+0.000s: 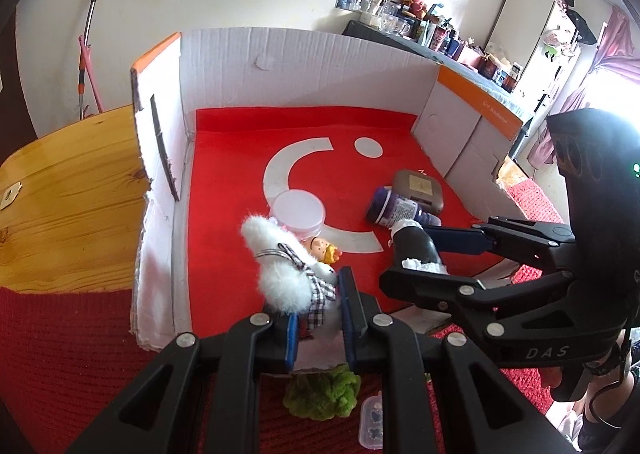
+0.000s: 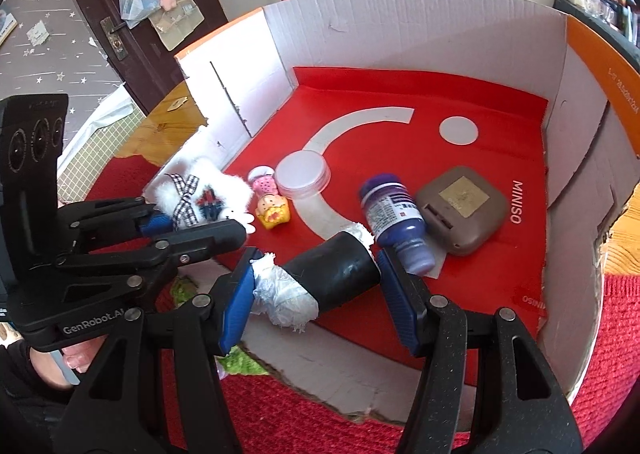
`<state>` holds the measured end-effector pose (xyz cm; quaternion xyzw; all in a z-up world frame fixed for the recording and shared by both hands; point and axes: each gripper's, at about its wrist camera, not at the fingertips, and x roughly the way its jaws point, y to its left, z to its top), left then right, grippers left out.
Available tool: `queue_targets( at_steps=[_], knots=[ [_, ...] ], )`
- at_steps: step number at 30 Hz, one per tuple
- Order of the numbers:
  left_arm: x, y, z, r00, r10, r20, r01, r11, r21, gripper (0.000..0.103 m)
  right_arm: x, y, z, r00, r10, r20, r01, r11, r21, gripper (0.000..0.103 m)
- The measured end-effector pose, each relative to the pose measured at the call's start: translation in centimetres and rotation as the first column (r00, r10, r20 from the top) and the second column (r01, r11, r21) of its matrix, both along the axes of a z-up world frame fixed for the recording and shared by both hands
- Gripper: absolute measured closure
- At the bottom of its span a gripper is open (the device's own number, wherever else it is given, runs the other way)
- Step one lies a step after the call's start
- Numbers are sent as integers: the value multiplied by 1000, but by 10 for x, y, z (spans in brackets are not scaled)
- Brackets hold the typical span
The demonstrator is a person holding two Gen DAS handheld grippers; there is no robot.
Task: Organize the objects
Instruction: 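Lift the plush toy and the roll and carry them into the orange box, then lower the plush toy and open left gripper while right gripper releases the roll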
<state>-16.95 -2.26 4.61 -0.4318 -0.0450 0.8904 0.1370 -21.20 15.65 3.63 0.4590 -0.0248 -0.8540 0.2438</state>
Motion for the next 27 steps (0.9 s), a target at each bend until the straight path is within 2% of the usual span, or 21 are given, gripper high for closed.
queue_targets(
  at_steps=[5,15,20,27],
  knots=[
    [-3,7,1,1000,-14,-8,14,1000,-13,85,-2,6,0,1000,-19,0,19,1000,3,45],
    [-21,9,-3,1000,5,4,-5,1000,20,85,-5,9,3,997,-49,-53,53,996,77,45],
    [-26,6,-15,1000,15,28,-16,1000,21,85,-4,6,-5,999,-31,-44,35,995,98,45],
    [-25,8,-15,1000,12,23,-12,1000,0,85,-4,7,-6,998,-29,-49,34,994,101,45]
  ],
)
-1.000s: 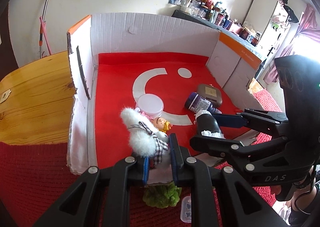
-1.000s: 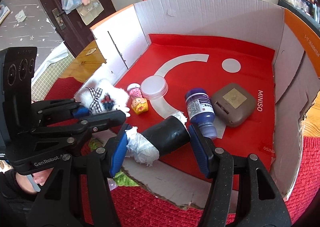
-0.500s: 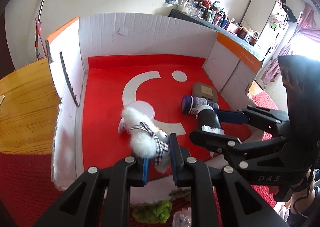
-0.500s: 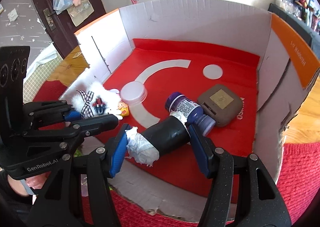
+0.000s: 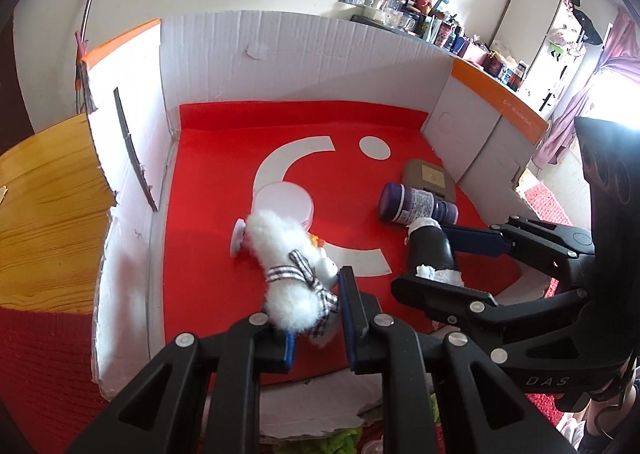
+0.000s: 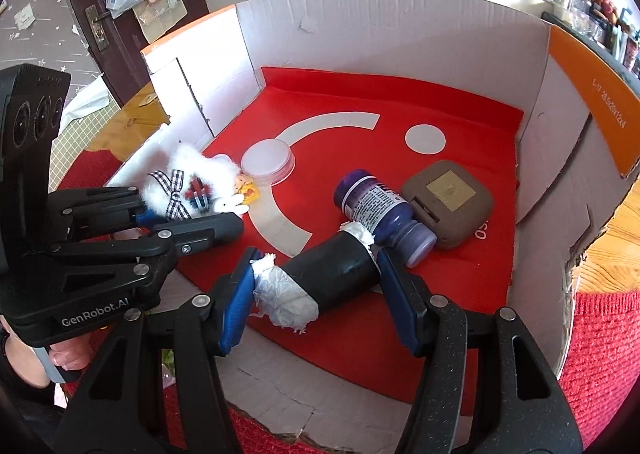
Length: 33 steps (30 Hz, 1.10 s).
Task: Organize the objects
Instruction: 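Lower the plush toy and open left gripper while right gripper releases the roll, then withdraw both open grippers from the box toward the green balls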
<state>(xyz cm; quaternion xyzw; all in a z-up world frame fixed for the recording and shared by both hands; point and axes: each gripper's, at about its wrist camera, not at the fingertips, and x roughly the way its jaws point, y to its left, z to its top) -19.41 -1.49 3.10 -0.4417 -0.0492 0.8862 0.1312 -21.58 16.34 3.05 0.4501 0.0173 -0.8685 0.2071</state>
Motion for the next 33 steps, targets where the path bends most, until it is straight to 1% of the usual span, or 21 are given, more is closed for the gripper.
queue_targets(
  at_steps=[4,6,10,12,16,18,23,27,28,30,33],
  knots=[
    [1,1,0,1000,5,-6,-5,1000,-9,84,1,-1,0,1000,3,0,-3,1000,-1,44],
    [1,1,0,1000,7,-8,-7,1000,-13,81,2,-1,0,1000,1,0,-1,1000,-3,44],
    [2,1,0,1000,9,-10,-9,1000,-12,78,3,0,1,1000,0,1,0,1000,-13,43],
    [2,1,1,1000,12,-15,-12,1000,-14,73,4,-1,1,1000,3,1,-3,1000,-15,40],
    [4,-2,3,1000,23,-21,-23,1000,-13,69,7,-2,4,1000,4,-10,-4,1000,-11,33],
    [5,-3,4,999,26,-23,-26,1000,-15,69,9,-2,5,1000,8,-17,-8,1000,-14,32],
    [9,-4,8,999,30,-33,-31,999,-19,64,13,-2,8,999,14,-31,-15,1000,-16,30],
    [15,-5,12,998,42,-50,-43,999,-32,56,19,-2,11,999,20,-46,-20,1000,-16,25],
    [16,-6,13,997,45,-56,-47,998,-39,55,20,-3,12,999,20,-48,-21,1000,-18,25],
    [20,-7,16,996,54,-69,-58,997,-51,50,22,-3,15,998,19,-53,-21,999,-26,25],
    [25,-11,20,995,66,-81,-70,996,-52,48,26,-2,19,998,19,-62,-21,999,-36,22]
  ],
)
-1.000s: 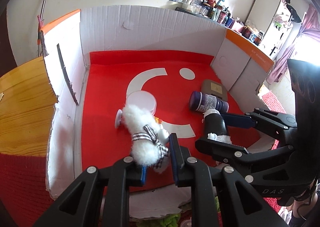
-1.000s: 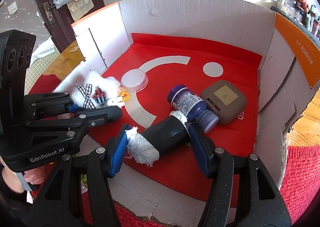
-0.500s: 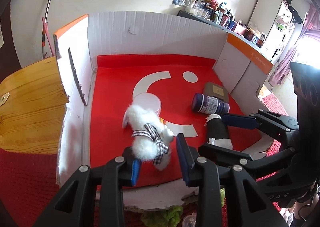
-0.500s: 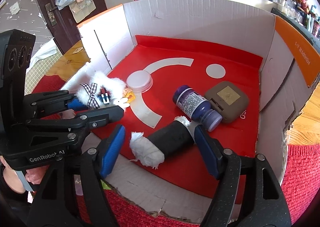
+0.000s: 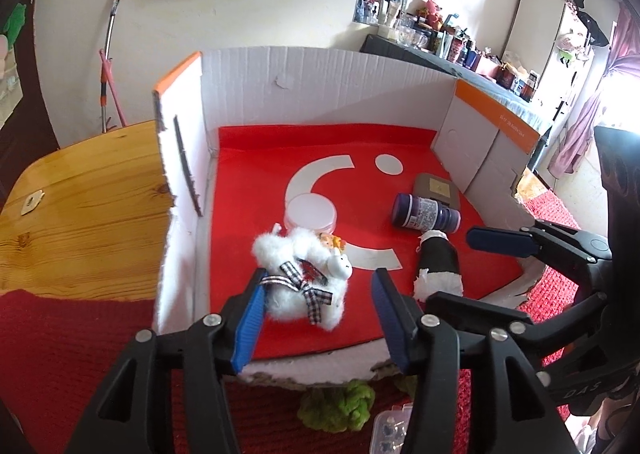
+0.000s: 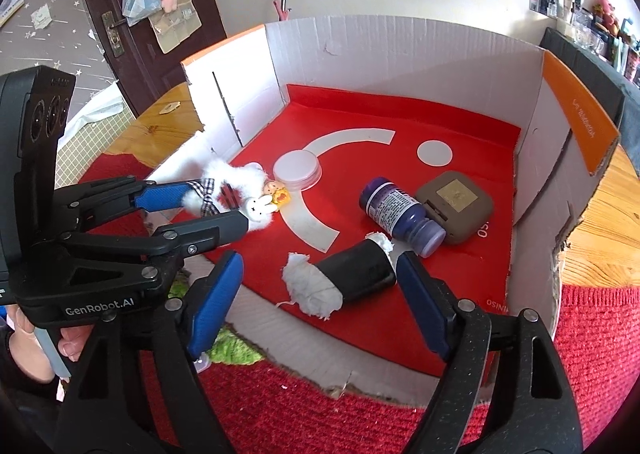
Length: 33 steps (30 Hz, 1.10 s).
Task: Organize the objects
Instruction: 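Withdraw both open grippers from the box toward the green balls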
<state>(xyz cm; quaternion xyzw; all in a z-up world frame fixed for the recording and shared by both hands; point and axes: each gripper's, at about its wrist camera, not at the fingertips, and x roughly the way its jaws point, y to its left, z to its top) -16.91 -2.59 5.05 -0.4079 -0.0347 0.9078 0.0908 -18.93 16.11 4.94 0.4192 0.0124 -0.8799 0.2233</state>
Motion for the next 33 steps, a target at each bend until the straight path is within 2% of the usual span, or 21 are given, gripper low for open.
queue_targets(
  at_steps=[14,21,33],
  knots=[
    [22,-14,7,998,54,-33,-54,999,3,33,21,-5,10,1000,14,-23,-15,999,-37,13],
    [35,-14,14,995,69,-66,-70,998,-5,20,30,-4,14,999,10,-31,-11,999,-52,8],
    [53,-9,20,993,70,-97,-74,997,-38,12,47,-3,23,998,5,-55,-8,998,-60,5]
  ],
)
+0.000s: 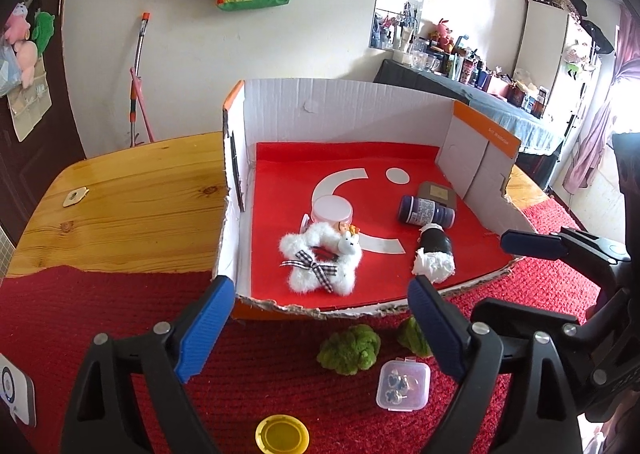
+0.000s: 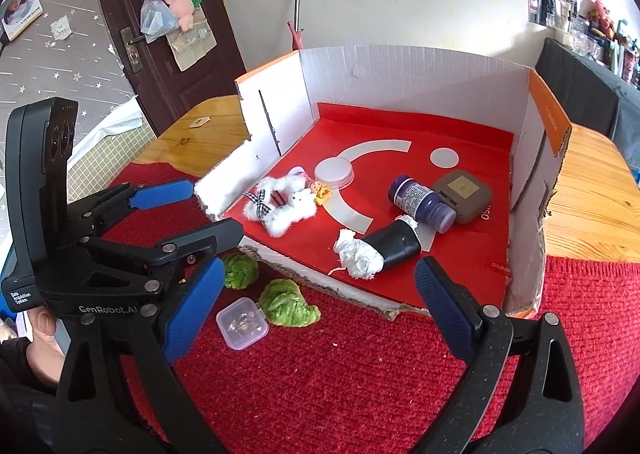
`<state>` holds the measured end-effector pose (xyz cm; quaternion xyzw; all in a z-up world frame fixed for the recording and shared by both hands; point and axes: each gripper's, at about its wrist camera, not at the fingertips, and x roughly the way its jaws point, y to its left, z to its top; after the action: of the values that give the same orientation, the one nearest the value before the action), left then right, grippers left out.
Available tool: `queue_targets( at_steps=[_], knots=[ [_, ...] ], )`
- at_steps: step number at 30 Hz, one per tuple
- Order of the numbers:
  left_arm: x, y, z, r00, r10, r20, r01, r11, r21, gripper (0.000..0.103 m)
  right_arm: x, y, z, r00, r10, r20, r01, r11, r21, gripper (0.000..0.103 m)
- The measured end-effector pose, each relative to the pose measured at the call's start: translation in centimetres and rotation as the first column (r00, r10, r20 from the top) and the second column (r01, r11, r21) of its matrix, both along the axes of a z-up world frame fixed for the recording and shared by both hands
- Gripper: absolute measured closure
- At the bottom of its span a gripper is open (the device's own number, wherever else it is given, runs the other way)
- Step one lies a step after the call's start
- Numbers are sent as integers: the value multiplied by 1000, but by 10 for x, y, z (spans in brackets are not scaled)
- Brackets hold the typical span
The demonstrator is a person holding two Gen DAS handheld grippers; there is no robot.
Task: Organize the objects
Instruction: 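Withdraw both open grippers from the box toward the green balls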
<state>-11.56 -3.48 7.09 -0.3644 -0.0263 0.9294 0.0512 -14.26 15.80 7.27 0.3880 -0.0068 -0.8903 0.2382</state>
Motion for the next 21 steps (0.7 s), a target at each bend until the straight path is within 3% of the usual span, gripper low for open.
queue_targets(
  at_steps=[21],
  knots=[
    [24,-6,-5,1000,13,9,-13,1000,-16,9,28,-1,-3,1000,4,1,-4,1000,-26,5]
  ],
)
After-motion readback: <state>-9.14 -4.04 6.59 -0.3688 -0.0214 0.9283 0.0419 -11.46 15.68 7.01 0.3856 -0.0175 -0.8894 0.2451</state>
